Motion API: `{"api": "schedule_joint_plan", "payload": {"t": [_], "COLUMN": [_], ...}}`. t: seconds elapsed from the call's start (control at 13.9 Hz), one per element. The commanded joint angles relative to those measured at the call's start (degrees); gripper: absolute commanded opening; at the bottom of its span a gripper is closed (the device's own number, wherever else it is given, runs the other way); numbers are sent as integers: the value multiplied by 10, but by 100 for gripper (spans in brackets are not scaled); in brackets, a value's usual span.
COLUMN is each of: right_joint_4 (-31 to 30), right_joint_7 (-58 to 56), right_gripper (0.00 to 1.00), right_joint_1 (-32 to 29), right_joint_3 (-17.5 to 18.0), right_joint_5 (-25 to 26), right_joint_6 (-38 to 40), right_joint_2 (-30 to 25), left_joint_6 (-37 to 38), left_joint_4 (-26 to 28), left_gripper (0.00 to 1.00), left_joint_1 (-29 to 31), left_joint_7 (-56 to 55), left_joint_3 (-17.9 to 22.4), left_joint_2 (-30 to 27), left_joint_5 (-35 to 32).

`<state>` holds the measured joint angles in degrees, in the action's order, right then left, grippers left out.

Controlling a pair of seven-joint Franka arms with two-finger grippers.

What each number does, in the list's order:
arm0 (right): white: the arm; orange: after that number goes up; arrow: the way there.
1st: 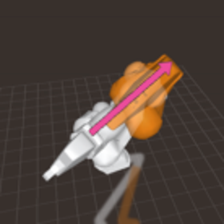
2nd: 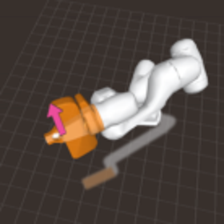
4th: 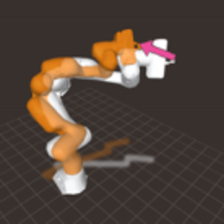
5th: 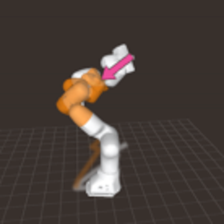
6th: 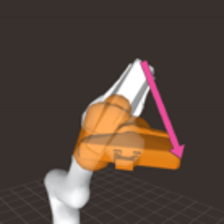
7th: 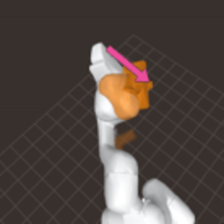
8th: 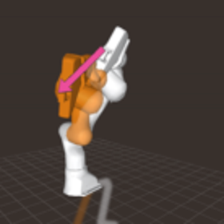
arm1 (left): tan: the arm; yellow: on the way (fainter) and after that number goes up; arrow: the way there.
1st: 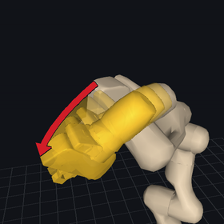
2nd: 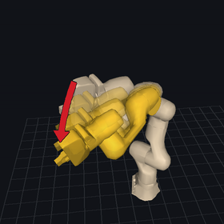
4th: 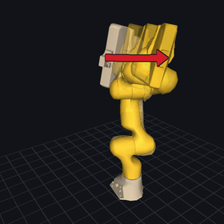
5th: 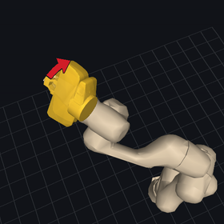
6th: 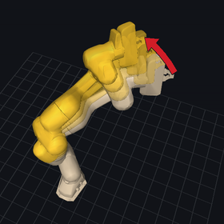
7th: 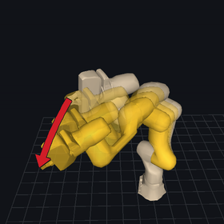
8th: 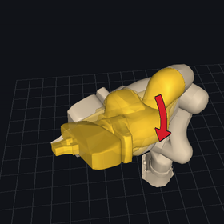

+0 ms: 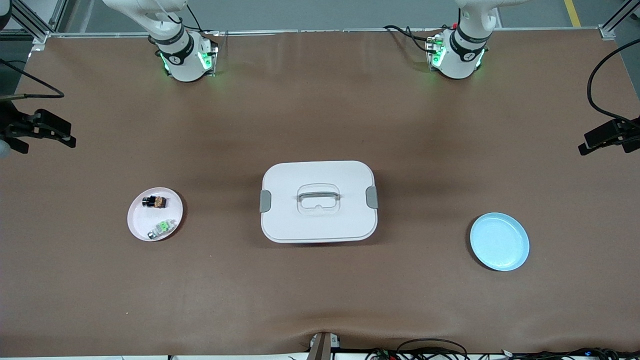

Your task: Transfer orange switch to right arm and place

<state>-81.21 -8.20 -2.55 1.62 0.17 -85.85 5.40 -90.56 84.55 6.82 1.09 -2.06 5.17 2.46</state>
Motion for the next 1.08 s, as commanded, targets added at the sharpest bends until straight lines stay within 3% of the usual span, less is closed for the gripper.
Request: {"api": "schedule_joint_plan", "payload": {"t": [0.0,0.22,1.01], "right_joint_4": [-67,-93,-67], "right_joint_7": [3,3,64], "right_gripper": [100,100,100], "right_joint_1": [-4,-11,-6], "right_joint_3": [1,-2,-37], "right_joint_5": [7,6,-31], "right_joint_6": [-34,-49,-23], "right_joint_2": [-44,-60,-58], "left_joint_6": [-1,-1,-1], "left_joint_4": [-4,-4,-3], "left_gripper": [100,100,100], "left_joint_1": [1,3,6], "left_joint_7": [9,9,10], "left_joint_3": [1,2,2], "left_joint_2": [3,3,3], "left_joint_5": [-3,-3,-3]}}
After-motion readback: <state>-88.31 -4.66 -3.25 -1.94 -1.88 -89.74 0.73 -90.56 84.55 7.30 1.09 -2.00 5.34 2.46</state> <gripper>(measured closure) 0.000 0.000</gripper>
